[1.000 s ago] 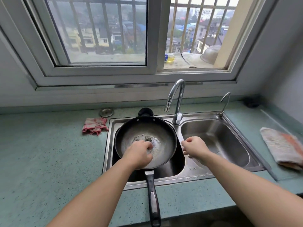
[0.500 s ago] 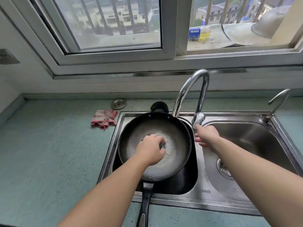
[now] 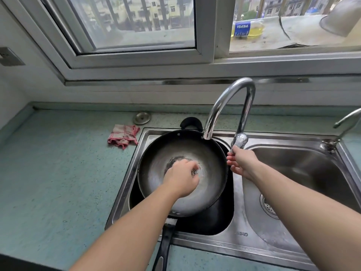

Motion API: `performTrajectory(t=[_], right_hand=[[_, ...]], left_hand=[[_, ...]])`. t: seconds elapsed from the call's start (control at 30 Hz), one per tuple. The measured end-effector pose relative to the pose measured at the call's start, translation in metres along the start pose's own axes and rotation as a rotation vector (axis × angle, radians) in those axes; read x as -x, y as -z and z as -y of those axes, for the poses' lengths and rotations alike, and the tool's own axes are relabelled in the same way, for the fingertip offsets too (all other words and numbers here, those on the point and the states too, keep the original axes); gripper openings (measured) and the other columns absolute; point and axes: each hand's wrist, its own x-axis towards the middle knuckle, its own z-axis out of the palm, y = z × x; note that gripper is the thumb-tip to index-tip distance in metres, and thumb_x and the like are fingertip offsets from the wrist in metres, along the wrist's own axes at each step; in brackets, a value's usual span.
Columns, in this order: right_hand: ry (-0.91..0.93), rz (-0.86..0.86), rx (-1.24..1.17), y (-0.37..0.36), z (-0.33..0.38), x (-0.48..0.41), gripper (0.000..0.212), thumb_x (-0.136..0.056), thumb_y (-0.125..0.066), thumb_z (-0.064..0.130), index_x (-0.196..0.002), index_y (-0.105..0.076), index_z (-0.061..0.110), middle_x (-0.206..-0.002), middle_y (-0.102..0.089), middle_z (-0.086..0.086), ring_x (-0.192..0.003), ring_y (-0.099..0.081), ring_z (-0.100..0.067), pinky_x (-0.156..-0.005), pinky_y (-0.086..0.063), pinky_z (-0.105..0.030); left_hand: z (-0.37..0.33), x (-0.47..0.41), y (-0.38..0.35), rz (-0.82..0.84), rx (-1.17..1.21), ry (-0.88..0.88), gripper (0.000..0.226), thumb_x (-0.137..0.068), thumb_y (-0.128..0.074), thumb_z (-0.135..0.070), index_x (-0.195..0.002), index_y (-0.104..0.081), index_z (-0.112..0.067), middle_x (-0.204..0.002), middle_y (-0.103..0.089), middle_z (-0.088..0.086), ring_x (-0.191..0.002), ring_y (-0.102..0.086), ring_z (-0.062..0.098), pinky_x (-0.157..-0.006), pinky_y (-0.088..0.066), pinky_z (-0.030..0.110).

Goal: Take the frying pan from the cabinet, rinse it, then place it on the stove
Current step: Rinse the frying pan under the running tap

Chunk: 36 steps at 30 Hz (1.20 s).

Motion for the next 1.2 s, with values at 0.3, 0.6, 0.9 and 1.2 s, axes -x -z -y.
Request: performTrajectory(t=[0.3, 0.6, 0.9, 1.2], right_hand=[[-0.007, 0.004, -0.082, 0.001, 0.007, 0.002, 0.022, -0.091, -0.042, 0.013, -0.073, -0.052, 0.007, -0.066, -0.052, -0.005, -0.05, -0.046, -0.013, -0.03, -0.032, -0.01], [-0.016, -0.002, -0.052, 0.0, 0.009, 0.003, 0.018, -0.088, -0.042, 0.012, -0.076, -0.054, 0.007, -0.069, -0.055, -0.005, -0.051, -0.049, -0.013, -0.03, -0.034, -0.012], [0.003, 0.046, 0.164, -0.006, -0.013, 0.035, 0.037, -0.092, -0.056, 0.039, -0.089, -0.063, 0.002, -0.076, -0.066, -0.009, -0.062, -0.063, -0.016, -0.045, -0.046, -0.021], [0.097, 0.107, 0.304, -0.032, -0.051, 0.11, 0.016, -0.091, -0.052, 0.021, -0.077, -0.054, 0.016, -0.064, -0.05, -0.001, -0.051, -0.045, -0.012, -0.053, -0.035, -0.02]], left_hand=[[0.008, 0.009, -0.002, -0.012, 0.009, 0.012, 0.034, -0.09, -0.05, -0.031, -0.124, -0.056, -0.027, -0.125, -0.054, -0.007, -0.121, -0.043, 0.017, -0.096, -0.042, 0.035], [0.013, 0.012, -0.001, -0.015, 0.016, 0.014, 0.033, -0.091, -0.049, -0.031, -0.124, -0.055, -0.028, -0.126, -0.054, -0.008, -0.123, -0.042, 0.016, -0.097, -0.04, 0.034], [0.026, 0.021, 0.011, -0.009, -0.02, 0.021, 0.034, -0.09, -0.05, -0.03, -0.123, -0.056, -0.027, -0.126, -0.055, -0.005, -0.123, -0.043, 0.019, -0.102, -0.04, 0.038], [0.036, 0.054, 0.015, 0.005, -0.017, -0.107, 0.036, -0.087, -0.048, -0.033, -0.122, -0.057, -0.029, -0.127, -0.056, -0.006, -0.124, -0.045, 0.018, -0.103, -0.041, 0.041]])
